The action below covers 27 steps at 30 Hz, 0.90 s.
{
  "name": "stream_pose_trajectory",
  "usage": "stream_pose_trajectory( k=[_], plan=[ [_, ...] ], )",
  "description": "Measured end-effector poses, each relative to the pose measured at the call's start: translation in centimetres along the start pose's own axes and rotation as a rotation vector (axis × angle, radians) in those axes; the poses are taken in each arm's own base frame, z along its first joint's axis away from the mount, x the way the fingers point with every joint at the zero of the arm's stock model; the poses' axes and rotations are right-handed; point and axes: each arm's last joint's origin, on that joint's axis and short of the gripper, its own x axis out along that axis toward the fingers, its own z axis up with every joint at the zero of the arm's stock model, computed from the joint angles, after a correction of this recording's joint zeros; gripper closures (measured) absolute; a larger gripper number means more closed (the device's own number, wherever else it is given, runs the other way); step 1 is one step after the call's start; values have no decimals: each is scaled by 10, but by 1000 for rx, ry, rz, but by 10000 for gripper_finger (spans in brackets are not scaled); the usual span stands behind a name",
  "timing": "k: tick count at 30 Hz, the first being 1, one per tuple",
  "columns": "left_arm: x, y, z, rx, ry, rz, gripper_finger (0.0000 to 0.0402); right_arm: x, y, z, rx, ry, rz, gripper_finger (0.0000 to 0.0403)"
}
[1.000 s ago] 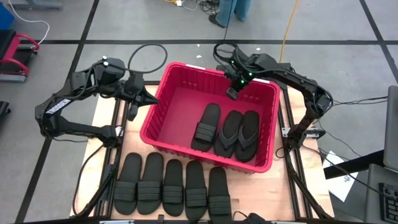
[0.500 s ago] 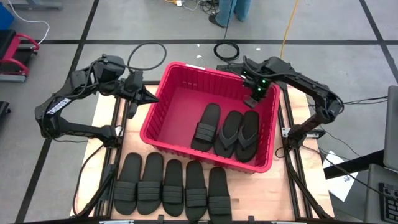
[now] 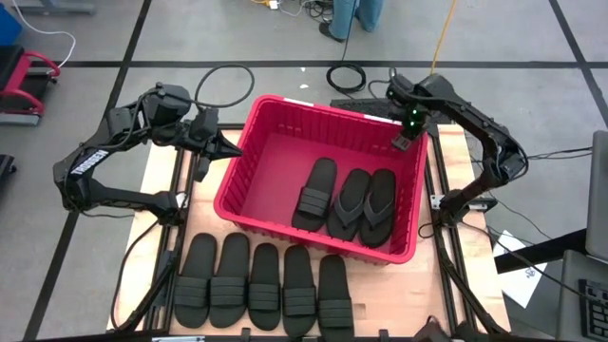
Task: Pick and place slides into bin
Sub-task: Adjust the red bin
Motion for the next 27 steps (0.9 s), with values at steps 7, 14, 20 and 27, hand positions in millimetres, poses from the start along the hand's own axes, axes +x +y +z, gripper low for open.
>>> stream_pose_trajectory(
  k=[7,14,20,27],
  plan=[
    [0,0,0,-28,0,0,383,12,-26,10,-49,-28,1,403],
    [0,0,0,-39,0,0,383,45,-27,46,-141,9,-8,403],
    [0,0,0,-65,0,0,383,56,-29,69,-205,-33,-105,403],
    [0,0,0,-65,0,0,383,35,-42,94,-223,-174,-126,403]
  ],
)
